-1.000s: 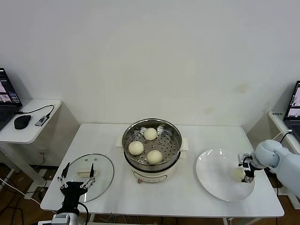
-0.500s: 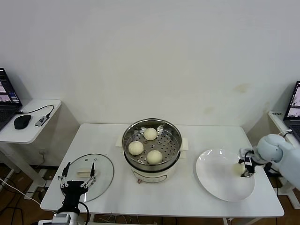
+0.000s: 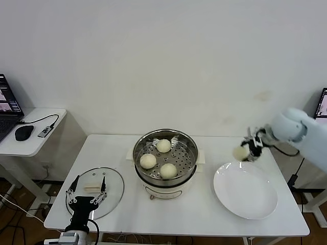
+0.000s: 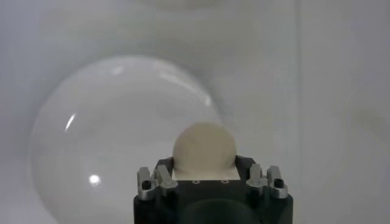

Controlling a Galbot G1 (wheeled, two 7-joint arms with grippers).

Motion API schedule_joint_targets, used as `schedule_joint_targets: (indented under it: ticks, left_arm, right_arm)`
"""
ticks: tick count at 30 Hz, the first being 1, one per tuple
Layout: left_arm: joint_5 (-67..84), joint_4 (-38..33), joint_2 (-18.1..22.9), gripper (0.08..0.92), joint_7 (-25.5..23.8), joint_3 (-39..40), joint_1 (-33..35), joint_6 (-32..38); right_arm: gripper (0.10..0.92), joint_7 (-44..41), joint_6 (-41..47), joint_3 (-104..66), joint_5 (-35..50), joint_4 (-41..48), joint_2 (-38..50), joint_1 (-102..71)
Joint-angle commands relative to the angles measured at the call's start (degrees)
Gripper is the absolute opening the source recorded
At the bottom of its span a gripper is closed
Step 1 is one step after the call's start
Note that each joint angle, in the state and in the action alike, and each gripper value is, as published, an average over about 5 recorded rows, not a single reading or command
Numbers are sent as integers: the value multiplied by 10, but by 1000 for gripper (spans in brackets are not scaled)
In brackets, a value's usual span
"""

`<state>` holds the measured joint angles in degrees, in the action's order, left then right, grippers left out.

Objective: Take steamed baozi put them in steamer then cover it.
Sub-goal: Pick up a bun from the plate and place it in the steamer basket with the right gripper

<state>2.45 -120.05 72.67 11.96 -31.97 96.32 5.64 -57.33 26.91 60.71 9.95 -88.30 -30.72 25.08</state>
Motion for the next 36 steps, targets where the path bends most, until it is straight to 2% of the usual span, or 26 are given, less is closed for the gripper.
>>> schedule_joint_targets:
  ticks: [1, 7, 15, 36]
  left_arm:
    - [-1, 0, 1, 823, 0, 0, 0, 0]
    - [-1, -2, 3, 823, 0, -5, 2, 1]
    - [0, -1, 7, 823, 0, -8, 2, 1]
    - [0, 3, 3, 823, 0, -9, -3, 0]
  right_arm:
    - [636, 59, 88, 162, 208, -30, -150, 208]
    - [636, 100, 133, 142, 260, 4, -228, 162]
    - [636, 125, 147, 128, 244, 53, -294, 89]
    - [638, 124, 147, 102, 156, 118, -312, -22]
